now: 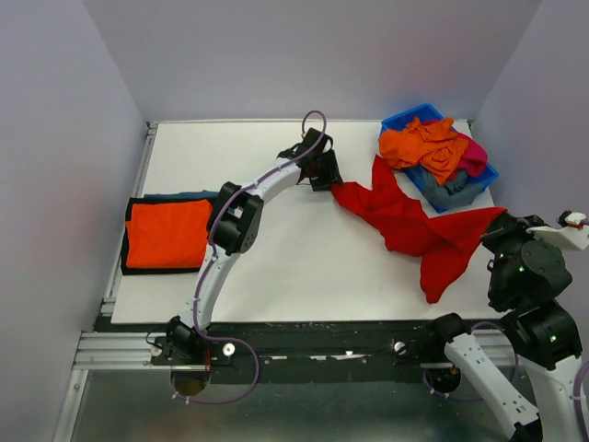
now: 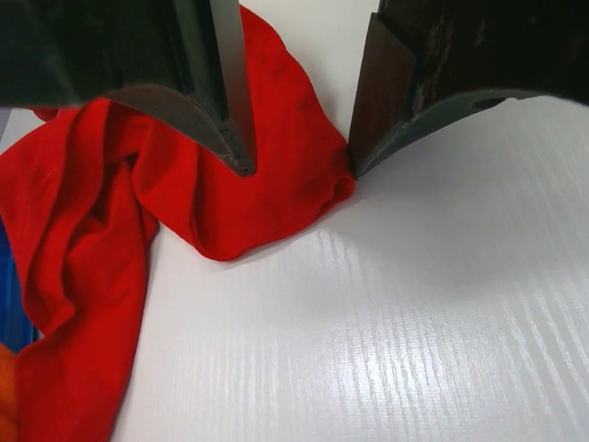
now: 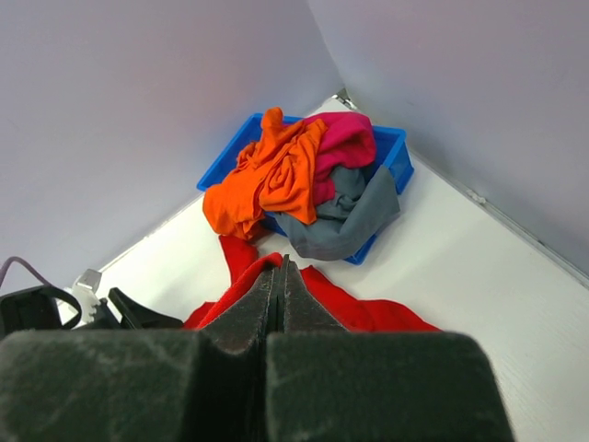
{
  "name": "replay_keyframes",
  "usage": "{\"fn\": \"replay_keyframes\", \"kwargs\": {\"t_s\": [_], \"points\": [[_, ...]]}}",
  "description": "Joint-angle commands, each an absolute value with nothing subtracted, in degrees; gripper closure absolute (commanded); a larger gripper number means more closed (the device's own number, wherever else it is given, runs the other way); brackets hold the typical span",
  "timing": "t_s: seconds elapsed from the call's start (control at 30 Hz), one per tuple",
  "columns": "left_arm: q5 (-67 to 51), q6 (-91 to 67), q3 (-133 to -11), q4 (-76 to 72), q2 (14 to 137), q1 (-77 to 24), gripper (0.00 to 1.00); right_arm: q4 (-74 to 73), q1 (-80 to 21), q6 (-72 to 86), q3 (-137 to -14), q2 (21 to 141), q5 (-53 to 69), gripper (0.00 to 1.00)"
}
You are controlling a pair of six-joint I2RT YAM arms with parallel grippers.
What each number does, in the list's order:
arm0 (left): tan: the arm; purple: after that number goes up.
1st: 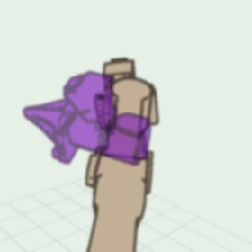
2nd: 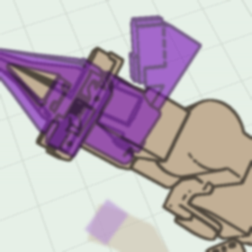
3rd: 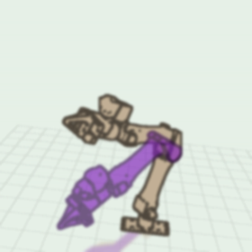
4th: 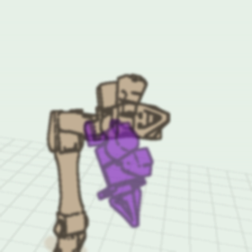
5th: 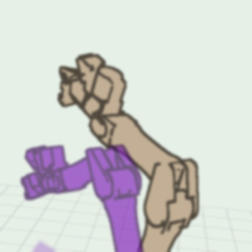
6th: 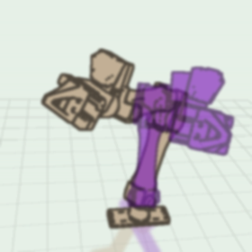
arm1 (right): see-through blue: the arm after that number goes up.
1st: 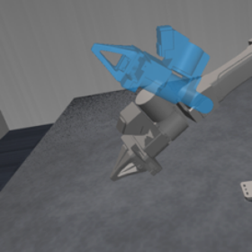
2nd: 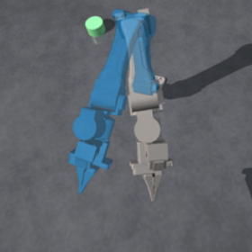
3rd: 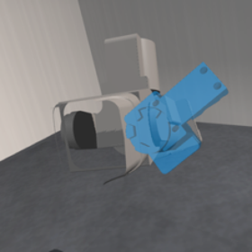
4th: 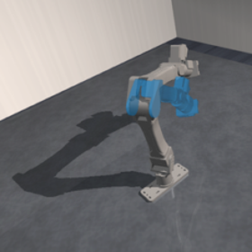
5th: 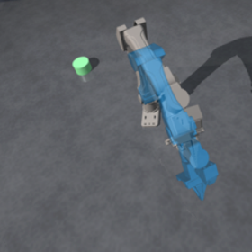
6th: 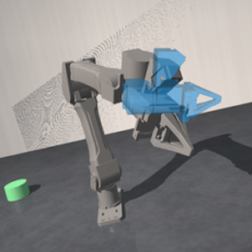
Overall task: Fold and stack the t-shirts
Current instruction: Flatten out the tshirt
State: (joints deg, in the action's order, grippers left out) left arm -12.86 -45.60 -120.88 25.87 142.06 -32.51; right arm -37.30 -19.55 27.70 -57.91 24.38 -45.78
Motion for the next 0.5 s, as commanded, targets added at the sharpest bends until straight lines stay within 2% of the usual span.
{"fn": "replay_keyframes", "kwargs": {"t_s": [0.0,0.1,0.2,0.27,0.3,0.47], "points": [[-12.66,-47.28,-121.99,26.11,144.75,-32.52,0.44,-36.83,-19.69,29.18,-57.13,24.78,-44.65,0.99],[-12.66,-48.25,-122.25,25.05,145.98,-32.52,0.55,-36.83,-19.69,29.53,-56.87,24.87,-44.47,0.99],[-12.66,-49.48,-122.43,23.30,146.78,-32.34,0.76,-36.74,-19.69,29.71,-56.95,24.79,-44.12,0.99],[-12.74,-49.83,-122.43,22.07,147.13,-32.08,0.95,-36.83,-19.69,29.71,-56.87,24.87,-43.86,0.99],[-12.57,-49.92,-122.52,21.97,146.95,-31.91,1.00,-36.83,-19.77,29.79,-56.78,24.96,-43.77,0.99],[-10.20,-47.47,-118.49,22.15,140.47,-29.36,1.00,-35.51,-19.69,30.32,-54.24,26.27,-40.35,0.99]]}}
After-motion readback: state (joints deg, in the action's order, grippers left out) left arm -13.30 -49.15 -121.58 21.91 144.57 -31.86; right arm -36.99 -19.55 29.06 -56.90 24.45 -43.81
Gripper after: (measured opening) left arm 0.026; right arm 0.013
